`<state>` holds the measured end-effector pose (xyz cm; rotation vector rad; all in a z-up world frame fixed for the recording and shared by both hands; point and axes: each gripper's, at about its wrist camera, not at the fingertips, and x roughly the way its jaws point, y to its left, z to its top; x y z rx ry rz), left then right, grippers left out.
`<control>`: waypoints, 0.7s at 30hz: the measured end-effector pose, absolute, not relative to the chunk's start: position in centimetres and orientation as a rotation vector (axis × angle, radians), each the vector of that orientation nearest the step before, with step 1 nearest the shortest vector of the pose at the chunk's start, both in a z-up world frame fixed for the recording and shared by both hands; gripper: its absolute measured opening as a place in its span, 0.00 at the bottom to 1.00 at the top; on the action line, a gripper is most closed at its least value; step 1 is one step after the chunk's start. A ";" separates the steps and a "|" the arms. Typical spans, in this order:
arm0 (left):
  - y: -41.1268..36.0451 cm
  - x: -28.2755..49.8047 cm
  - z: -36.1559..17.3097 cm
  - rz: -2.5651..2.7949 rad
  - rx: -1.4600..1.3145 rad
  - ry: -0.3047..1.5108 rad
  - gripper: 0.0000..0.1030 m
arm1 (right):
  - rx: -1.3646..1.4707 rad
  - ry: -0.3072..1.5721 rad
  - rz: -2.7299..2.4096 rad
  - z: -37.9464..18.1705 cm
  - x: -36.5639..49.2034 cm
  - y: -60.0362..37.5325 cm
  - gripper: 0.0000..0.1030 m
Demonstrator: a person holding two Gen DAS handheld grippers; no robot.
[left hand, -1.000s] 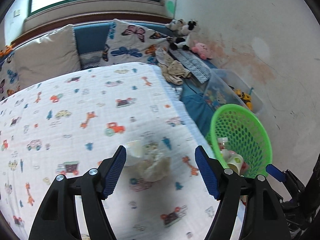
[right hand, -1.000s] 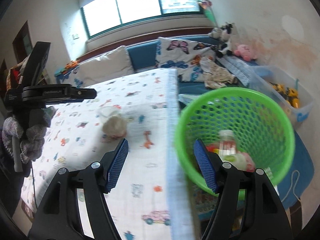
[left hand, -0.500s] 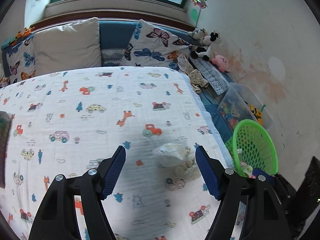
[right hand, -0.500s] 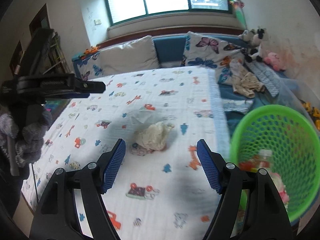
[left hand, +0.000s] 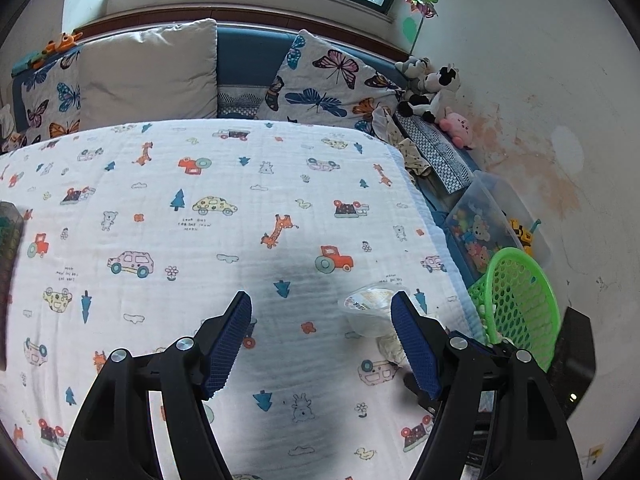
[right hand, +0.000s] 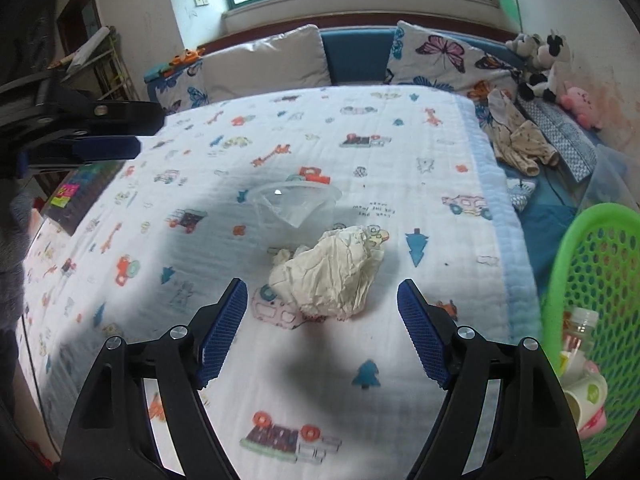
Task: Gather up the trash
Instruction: 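Grasp the crumpled tissue with the right gripper while the left gripper moves to the clear plastic tub, then carry the tissue into the basket with the right gripper while the left gripper lifts the clear tub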
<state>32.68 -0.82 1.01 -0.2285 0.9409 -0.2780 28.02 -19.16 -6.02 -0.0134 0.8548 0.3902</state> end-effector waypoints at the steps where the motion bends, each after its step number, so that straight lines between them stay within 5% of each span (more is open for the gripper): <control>1: -0.9 32.8 0.8 -0.278 -0.230 0.945 0.68 | -0.008 0.863 0.391 -6.4 28.4 -19.1 0.75; 6: -1.5 33.4 -0.3 -0.285 -0.240 0.971 0.68 | -0.012 0.884 0.376 -7.6 29.7 -18.8 0.74; 12: -2.5 33.9 -1.3 -0.297 -0.250 0.990 0.75 | 0.001 0.882 0.407 -7.7 29.7 -18.9 0.58; 21: -5.1 34.6 -2.9 -0.313 -0.267 1.019 0.81 | 0.011 0.857 0.394 -6.5 28.0 -20.7 0.55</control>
